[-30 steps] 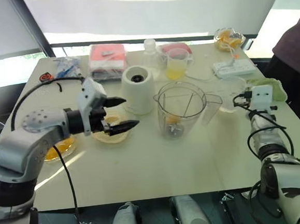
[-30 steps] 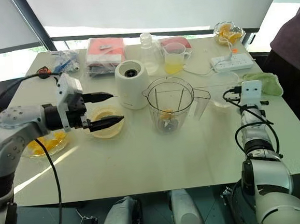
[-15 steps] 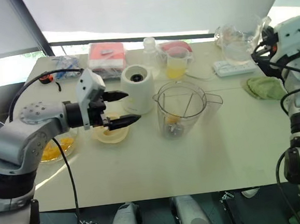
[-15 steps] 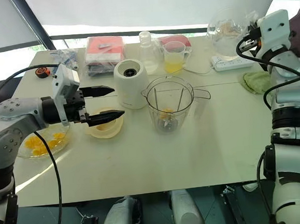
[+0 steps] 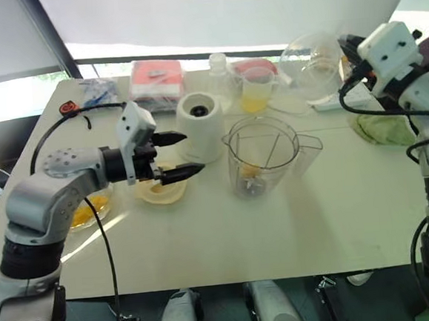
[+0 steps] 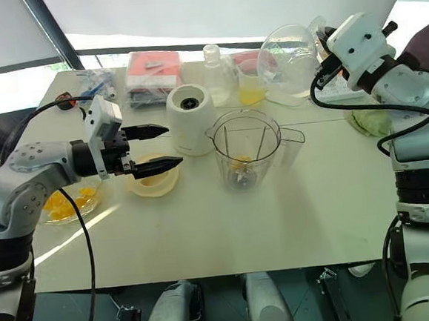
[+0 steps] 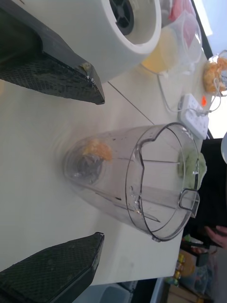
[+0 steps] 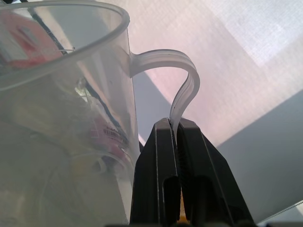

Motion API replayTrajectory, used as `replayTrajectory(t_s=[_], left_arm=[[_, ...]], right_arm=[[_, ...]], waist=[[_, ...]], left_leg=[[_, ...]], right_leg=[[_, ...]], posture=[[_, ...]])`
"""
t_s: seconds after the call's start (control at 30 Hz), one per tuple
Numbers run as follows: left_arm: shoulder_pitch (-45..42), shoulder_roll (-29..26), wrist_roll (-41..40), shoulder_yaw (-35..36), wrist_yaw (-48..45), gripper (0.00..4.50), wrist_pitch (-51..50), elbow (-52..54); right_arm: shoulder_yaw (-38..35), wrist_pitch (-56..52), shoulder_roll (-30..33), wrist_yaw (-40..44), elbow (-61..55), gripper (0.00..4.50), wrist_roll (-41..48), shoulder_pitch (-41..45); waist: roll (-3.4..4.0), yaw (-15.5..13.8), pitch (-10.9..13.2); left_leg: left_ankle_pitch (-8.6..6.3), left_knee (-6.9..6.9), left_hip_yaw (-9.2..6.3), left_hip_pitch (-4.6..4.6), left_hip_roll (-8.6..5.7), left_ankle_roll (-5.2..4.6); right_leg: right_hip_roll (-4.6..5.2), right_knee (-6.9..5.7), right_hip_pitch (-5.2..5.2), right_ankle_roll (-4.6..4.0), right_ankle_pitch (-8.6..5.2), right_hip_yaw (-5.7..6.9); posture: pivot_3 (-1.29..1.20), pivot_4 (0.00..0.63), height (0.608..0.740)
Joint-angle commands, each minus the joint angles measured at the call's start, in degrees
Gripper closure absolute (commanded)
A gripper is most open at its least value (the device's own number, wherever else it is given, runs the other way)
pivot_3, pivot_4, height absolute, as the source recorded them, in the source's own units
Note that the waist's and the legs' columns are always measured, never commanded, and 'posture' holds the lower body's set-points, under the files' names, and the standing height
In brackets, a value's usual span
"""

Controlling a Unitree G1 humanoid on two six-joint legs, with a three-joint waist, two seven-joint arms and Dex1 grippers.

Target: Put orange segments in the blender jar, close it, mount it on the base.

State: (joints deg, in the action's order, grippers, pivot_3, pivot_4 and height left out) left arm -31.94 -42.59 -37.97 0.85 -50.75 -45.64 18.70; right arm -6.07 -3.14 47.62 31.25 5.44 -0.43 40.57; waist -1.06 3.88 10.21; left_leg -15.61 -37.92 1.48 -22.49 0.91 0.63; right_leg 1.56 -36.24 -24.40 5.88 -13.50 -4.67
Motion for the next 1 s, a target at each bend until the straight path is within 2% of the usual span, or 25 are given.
replayTrajectory(t_s=[0.03, 0.43, 1.0], left_arm=[[-1.4, 0.2, 0.4, 0.5, -0.4, 0.00, 1.5, 0.5], [-2.0, 1.1, 1.8, -0.3, -1.4, 0.00, 2.2, -0.6], [-3.0, 2.4, 3.1, -1.6, -2.3, 0.00, 3.9, -2.3]], right_arm=[[-1.8, -1.1, 1.5, 0.2, -6.0, 4.44, -0.2, -0.6], [-0.5, 4.8, 3.4, 2.1, -8.8, 4.44, -4.7, -3.7], [0.4, 15.8, 5.1, 0.6, -9.1, 4.44, -13.5, -3.5]], waist=[[-0.02, -0.3, 0.0], [-0.03, -1.3, 0.0], [-0.04, -1.3, 0.0]], left_leg=[[0.00, 0.00, -0.01, -0.01, 0.00, 0.00], [0.00, -0.06, 0.05, -0.04, -0.01, 0.00], [0.00, -0.07, 0.06, -0.04, -0.01, 0.00]], right_leg=[[0.00, 0.00, 0.00, 0.00, 0.00, 0.01], [0.01, 0.01, -0.01, -0.02, -0.01, 0.01], [0.01, 0.01, -0.01, -0.03, -0.01, 0.01]], posture=[[0.00, 0.150, 0.740], [0.00, 0.150, 0.740], [0.00, 0.150, 0.740]])
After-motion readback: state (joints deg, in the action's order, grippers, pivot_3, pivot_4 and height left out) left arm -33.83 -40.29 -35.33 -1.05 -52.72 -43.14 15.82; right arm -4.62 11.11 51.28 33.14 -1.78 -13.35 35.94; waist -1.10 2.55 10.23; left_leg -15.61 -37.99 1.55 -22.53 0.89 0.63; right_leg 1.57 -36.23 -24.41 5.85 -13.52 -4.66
